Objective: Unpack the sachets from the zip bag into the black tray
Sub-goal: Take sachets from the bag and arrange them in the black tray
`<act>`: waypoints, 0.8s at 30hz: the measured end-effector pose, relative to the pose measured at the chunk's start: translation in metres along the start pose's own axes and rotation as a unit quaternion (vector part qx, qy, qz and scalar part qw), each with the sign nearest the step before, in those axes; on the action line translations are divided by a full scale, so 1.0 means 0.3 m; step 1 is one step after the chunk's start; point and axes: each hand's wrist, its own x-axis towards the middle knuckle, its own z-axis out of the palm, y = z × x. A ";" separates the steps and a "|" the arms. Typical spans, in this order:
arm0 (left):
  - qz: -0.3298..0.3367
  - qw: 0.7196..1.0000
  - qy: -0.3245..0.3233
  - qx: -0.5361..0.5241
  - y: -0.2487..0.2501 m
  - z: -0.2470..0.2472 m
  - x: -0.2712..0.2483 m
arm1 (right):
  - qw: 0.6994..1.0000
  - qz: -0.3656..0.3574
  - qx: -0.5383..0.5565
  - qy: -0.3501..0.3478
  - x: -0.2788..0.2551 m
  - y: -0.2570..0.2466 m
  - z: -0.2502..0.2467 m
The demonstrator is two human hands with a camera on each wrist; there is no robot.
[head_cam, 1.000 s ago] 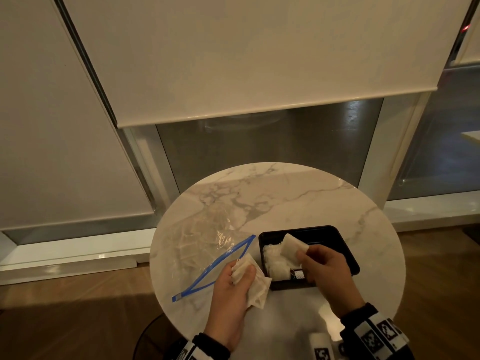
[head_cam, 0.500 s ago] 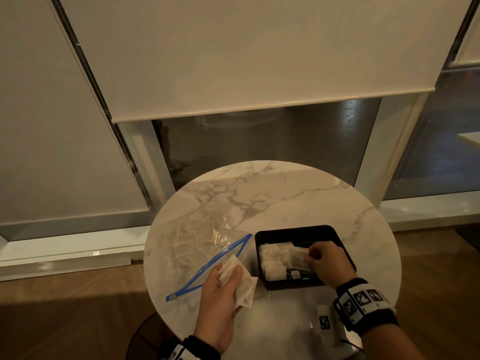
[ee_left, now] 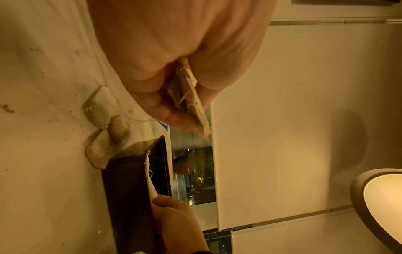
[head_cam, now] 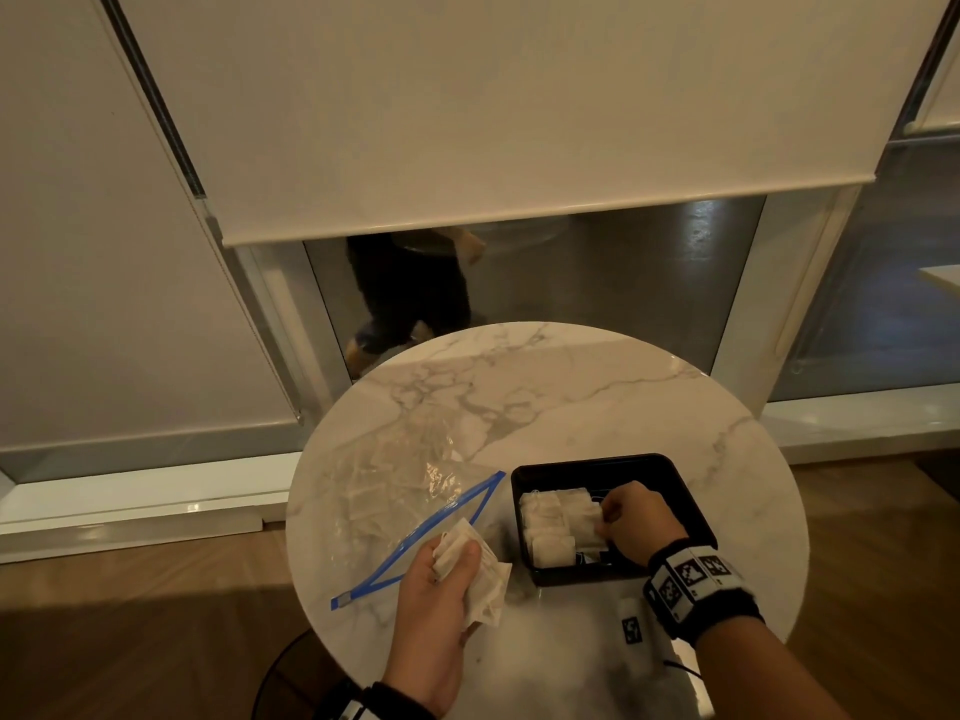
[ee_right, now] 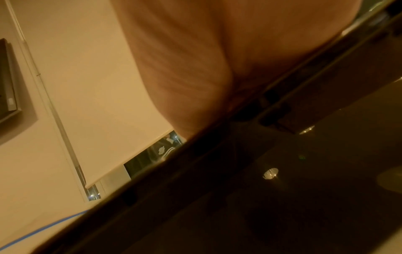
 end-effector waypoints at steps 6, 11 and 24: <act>-0.006 1.000 0.002 0.001 0.000 0.000 0.002 | 0.999 0.016 -0.029 -0.008 0.001 -0.001 -0.003; -0.004 1.000 0.003 0.006 0.000 0.001 -0.002 | 0.999 0.018 -0.036 -0.018 -0.004 -0.009 -0.006; -0.004 1.000 0.008 0.015 -0.001 0.008 -0.001 | 1.000 0.021 -0.014 -0.008 -0.017 -0.030 -0.012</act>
